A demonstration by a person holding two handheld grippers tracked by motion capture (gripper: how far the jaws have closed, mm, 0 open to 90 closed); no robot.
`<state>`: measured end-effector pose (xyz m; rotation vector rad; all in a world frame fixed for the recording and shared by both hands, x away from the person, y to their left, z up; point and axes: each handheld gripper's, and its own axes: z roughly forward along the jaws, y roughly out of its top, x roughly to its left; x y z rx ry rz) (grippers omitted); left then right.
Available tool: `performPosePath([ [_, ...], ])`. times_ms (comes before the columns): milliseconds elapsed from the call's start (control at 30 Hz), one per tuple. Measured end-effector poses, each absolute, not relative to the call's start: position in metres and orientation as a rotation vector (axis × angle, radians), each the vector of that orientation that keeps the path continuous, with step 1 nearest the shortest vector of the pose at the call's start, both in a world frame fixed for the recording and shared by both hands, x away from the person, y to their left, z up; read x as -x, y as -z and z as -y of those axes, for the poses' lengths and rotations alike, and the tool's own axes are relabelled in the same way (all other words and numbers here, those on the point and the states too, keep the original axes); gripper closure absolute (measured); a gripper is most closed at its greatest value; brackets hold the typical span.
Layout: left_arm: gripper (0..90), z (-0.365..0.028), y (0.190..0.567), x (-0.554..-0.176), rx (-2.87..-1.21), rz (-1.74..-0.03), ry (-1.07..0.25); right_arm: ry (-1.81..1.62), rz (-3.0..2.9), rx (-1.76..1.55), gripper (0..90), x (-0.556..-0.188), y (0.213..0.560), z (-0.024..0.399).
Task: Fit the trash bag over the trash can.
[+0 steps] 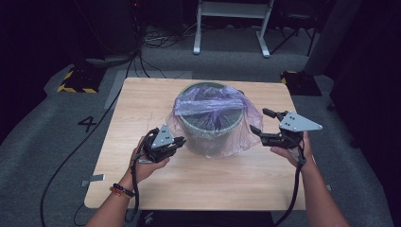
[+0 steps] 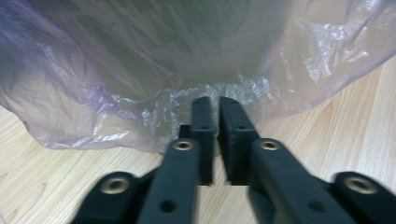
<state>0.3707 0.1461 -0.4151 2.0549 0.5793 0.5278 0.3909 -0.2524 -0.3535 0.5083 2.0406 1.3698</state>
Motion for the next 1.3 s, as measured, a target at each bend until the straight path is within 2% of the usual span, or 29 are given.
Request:
performPosePath([
  [33,54.5,-0.146,0.415,-0.369,-2.041,-0.593,-0.539,-1.371,-2.061,-0.474,28.5,-0.387,0.355,0.25],
  [133,29.4,-0.147,0.416,-0.366,-2.024,-0.588,-0.51,-1.346,-2.111,-0.394,28.6,-0.378,0.361,0.241],
  [200,22.9,-0.145,0.416,-0.364,-2.022,-0.568,-0.504,-1.326,-2.139,-0.365,28.2,-0.373,0.368,0.236],
  [333,20.6,-0.138,0.415,-0.366,-2.033,-0.571,-0.529,-1.253,-2.197,-0.351,25.3,-0.372,0.384,0.225],
  [367,21.1,-0.136,0.414,-0.367,-2.031,-0.577,-0.539,-1.229,-2.199,-0.357,24.8,-0.374,0.388,0.223],
  [433,28.3,-0.131,0.413,-0.37,-2.032,-0.591,-0.573,-1.199,-2.194,-0.375,23.3,-0.376,0.395,0.219],
  [500,46.7,-0.126,0.412,-0.373,-2.045,-0.606,-0.608,-1.171,-2.19,-0.398,24.9,-0.38,0.401,0.215],
  [600,69.7,-0.122,0.413,-0.378,-2.073,-0.592,-0.596,-1.178,-2.182,-0.416,51.6,-0.386,0.408,0.214],
  [633,76.6,-0.121,0.413,-0.379,-2.078,-0.58,-0.583,-1.189,-2.185,-0.413,63.2,-0.389,0.409,0.215],
  [700,87.0,-0.12,0.415,-0.381,-2.106,-0.558,-0.585,-1.219,-2.173,-0.416,79.1,-0.393,0.41,0.216],
  [767,90.0,-0.12,0.418,-0.382,-2.119,-0.543,-0.574,-1.237,-2.181,-0.411,89.5,-0.395,0.413,0.216],
  [1067,90.0,-0.127,0.44,-0.388,-2.176,-0.584,-0.533,-1.199,-2.271,-0.435,89.8,-0.401,0.436,0.214],
  [1100,90.0,-0.129,0.442,-0.389,-2.171,-0.592,-0.53,-1.209,-2.275,-0.443,82.3,-0.402,0.438,0.215],
  [1167,90.0,-0.131,0.443,-0.388,-2.162,-0.602,-0.528,-1.227,-2.276,-0.46,61.6,-0.402,0.437,0.216],
  [1300,90.0,-0.134,0.441,-0.387,-2.144,-0.608,-0.533,-1.283,-2.237,-0.374,50.1,-0.389,0.426,0.22],
])
